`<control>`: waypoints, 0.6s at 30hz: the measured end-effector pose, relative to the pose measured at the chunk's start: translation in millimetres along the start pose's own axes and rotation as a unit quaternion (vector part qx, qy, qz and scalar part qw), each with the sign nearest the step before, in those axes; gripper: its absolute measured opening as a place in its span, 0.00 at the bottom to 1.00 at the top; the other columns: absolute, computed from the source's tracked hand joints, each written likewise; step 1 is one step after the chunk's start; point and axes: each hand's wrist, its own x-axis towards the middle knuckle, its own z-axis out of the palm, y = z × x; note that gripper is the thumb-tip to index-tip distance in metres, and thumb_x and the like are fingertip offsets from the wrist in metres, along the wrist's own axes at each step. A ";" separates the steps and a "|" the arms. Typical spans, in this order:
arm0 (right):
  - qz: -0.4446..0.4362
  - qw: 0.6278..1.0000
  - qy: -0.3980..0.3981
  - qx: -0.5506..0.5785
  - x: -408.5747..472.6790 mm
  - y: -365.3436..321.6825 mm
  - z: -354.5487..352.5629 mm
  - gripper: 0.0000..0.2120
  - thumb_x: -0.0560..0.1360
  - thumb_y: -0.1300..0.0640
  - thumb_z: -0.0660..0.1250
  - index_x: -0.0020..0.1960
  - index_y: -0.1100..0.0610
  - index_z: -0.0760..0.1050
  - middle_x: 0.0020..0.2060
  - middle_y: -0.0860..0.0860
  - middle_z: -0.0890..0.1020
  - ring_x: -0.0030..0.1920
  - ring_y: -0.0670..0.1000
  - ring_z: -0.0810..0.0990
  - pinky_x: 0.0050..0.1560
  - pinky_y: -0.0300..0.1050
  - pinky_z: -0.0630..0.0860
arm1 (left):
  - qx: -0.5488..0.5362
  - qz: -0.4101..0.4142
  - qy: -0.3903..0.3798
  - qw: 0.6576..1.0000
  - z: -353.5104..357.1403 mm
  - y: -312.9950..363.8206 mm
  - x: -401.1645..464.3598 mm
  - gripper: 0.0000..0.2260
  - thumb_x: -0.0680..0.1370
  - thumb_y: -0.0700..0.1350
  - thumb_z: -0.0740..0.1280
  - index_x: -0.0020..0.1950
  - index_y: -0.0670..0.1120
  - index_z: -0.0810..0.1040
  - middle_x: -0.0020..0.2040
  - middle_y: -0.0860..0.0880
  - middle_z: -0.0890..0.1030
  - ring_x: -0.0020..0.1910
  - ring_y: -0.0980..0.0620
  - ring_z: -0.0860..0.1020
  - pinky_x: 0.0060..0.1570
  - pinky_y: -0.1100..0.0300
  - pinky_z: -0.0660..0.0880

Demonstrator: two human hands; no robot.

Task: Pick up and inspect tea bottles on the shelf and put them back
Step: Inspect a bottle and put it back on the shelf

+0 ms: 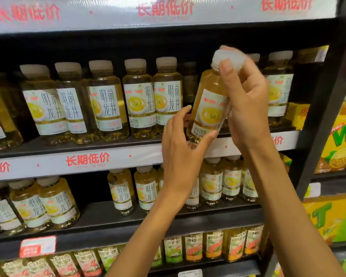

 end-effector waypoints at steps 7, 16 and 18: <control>0.003 0.999 0.004 -0.037 14.2 13.0 0.6 0.11 0.79 0.58 0.63 0.61 0.55 0.72 0.53 0.49 0.80 0.54 0.44 0.80 0.50 0.38 0.77 | 0.032 -0.006 0.015 0.999 10.7 -4.7 7.8 0.26 0.74 0.54 0.70 0.69 0.48 0.68 0.64 0.51 0.75 0.64 0.54 0.72 0.62 0.51 0.72; -0.030 0.995 -0.039 -0.083 23.0 22.4 5.3 0.09 0.81 0.59 0.60 0.60 0.51 0.67 0.57 0.58 0.76 0.56 0.55 0.78 0.56 0.53 0.78 | 0.102 0.011 0.072 0.992 18.7 -8.2 5.2 0.27 0.73 0.56 0.70 0.67 0.43 0.71 0.61 0.48 0.74 0.61 0.52 0.72 0.59 0.52 0.74; -0.048 0.993 -0.043 -0.099 22.5 24.6 7.7 0.08 0.82 0.61 0.58 0.59 0.52 0.67 0.55 0.56 0.76 0.55 0.56 0.78 0.55 0.54 0.78 | 0.138 0.017 0.085 0.987 19.8 -8.8 4.6 0.27 0.73 0.55 0.69 0.66 0.42 0.72 0.60 0.46 0.74 0.61 0.51 0.71 0.58 0.53 0.74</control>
